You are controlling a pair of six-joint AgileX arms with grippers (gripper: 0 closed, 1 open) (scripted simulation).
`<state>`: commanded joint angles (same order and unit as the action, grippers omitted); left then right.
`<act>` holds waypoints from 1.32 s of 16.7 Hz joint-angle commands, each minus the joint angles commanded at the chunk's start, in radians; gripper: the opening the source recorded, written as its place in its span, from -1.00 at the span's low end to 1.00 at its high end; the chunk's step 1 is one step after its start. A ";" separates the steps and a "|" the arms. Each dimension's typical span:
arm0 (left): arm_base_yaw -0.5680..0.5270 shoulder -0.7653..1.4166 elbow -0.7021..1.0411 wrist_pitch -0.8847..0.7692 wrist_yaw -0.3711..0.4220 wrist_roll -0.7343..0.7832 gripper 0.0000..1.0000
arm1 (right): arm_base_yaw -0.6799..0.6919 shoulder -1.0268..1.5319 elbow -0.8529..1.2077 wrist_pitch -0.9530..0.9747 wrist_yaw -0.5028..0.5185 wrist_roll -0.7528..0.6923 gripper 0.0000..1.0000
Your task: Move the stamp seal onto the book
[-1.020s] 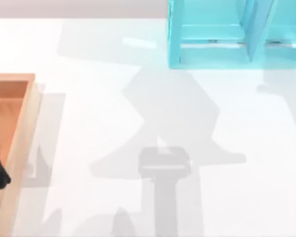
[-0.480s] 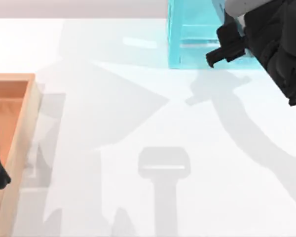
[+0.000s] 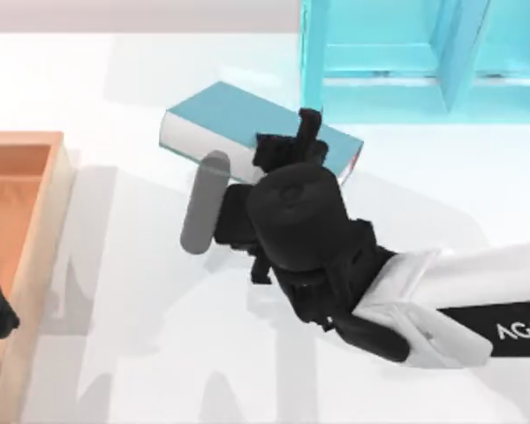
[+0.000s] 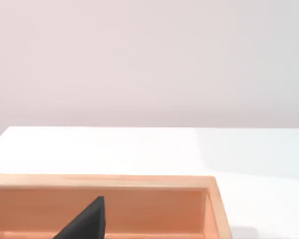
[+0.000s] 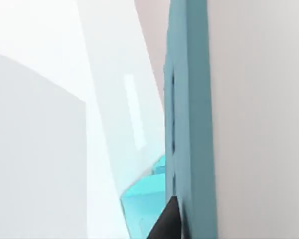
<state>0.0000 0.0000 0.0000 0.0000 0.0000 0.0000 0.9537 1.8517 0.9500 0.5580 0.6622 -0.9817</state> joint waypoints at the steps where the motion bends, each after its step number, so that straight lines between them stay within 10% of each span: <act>1: 0.000 0.000 0.000 0.000 0.000 0.000 1.00 | 0.039 0.030 0.008 0.008 0.037 -0.052 -1.00; 22: 0.000 0.000 0.000 0.000 0.000 0.000 1.00 | 0.159 0.131 0.020 0.047 0.171 -0.202 -1.00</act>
<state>0.0000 0.0000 0.0000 0.0000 0.0000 0.0000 1.1125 1.9823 0.9697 0.6046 0.8336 -1.1841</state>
